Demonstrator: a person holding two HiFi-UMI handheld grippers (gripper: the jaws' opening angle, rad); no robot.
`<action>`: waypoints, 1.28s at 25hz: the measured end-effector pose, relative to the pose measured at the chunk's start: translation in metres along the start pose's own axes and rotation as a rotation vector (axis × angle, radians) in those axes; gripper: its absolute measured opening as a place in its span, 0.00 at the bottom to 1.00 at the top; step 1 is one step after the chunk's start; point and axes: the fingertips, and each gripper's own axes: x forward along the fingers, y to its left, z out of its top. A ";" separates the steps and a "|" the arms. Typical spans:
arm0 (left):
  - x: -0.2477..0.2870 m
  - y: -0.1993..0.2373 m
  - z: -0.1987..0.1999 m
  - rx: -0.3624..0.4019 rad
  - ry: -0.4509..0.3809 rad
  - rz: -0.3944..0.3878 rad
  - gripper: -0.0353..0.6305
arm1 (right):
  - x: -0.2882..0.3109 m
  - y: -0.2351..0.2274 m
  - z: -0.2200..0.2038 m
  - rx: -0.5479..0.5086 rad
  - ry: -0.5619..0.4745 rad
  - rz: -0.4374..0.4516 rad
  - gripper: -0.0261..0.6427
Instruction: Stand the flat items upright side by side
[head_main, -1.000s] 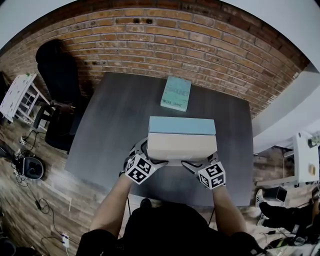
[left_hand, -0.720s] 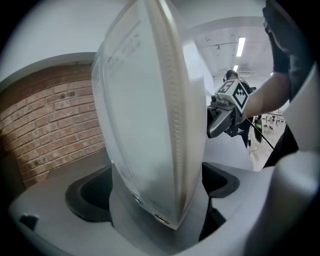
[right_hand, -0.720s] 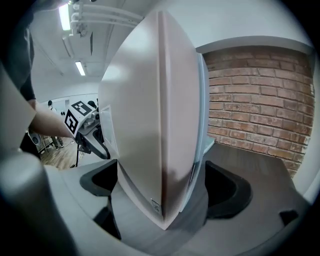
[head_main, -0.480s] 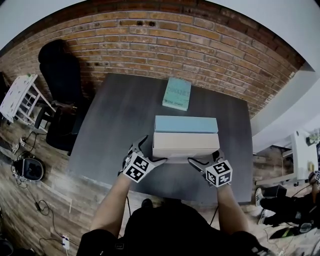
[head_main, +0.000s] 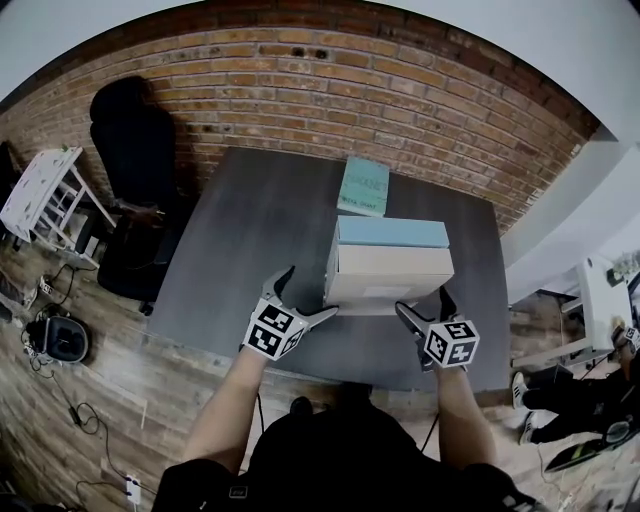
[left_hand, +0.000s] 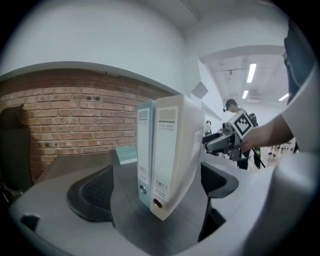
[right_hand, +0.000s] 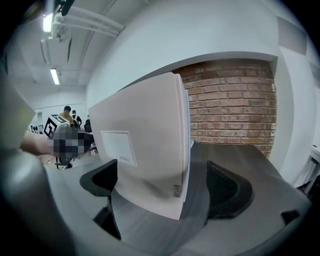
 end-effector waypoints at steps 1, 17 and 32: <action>-0.005 -0.001 0.004 -0.017 -0.017 0.000 0.91 | -0.003 0.003 -0.001 0.006 0.000 -0.016 0.87; -0.065 -0.029 0.025 -0.048 -0.108 0.036 0.63 | -0.044 0.067 0.014 0.028 -0.052 0.128 0.55; -0.081 -0.133 0.040 -0.158 -0.130 0.297 0.17 | -0.149 0.061 -0.005 0.019 -0.106 0.411 0.13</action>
